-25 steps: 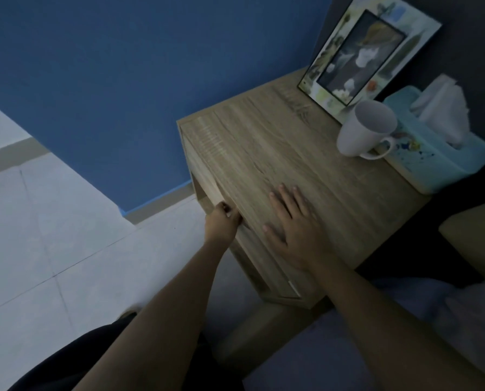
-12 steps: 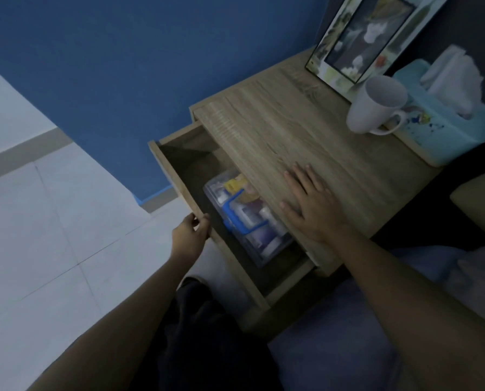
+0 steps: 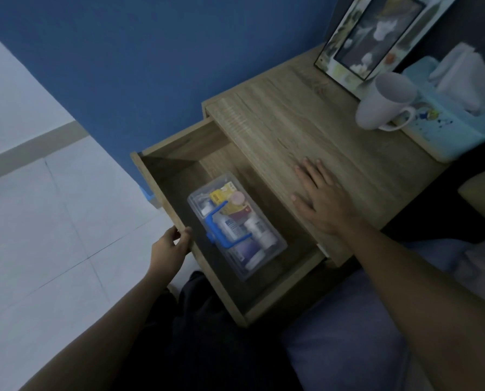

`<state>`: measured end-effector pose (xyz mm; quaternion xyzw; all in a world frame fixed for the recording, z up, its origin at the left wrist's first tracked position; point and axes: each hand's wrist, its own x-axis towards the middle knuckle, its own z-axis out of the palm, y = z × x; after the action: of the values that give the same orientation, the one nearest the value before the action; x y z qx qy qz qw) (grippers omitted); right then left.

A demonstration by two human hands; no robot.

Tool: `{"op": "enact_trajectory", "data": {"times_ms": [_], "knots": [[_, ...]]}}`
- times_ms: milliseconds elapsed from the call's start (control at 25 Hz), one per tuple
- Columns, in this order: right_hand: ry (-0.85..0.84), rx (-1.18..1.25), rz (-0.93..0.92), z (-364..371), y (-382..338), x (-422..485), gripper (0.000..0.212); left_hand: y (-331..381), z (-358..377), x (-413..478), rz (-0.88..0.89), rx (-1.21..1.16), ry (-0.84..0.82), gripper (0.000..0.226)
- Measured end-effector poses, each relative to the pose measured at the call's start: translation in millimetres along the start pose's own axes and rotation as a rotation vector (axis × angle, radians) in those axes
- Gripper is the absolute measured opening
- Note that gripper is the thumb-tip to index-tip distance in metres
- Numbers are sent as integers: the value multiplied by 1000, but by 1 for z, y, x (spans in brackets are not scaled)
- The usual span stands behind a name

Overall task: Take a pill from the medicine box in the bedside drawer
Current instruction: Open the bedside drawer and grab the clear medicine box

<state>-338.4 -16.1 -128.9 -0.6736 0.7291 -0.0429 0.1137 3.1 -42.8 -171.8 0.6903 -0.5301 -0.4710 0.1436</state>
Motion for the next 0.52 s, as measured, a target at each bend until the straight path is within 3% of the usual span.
{"op": "enact_trajectory", "data": {"times_ms": [120,240,360,520], "knots": [[-36,-38,15,-5,-4,-1,71,10,-1,-11,16,6,143,66],[43,6,106,-12,-25,-10,67,34,-15,-19,263,-21,383,67],[181,250,179,-5,-82,-33,61,67,-28,3,557,228,217,63],[116,410,376,31,-157,-64,70,105,-25,44,596,528,-142,68]]}}
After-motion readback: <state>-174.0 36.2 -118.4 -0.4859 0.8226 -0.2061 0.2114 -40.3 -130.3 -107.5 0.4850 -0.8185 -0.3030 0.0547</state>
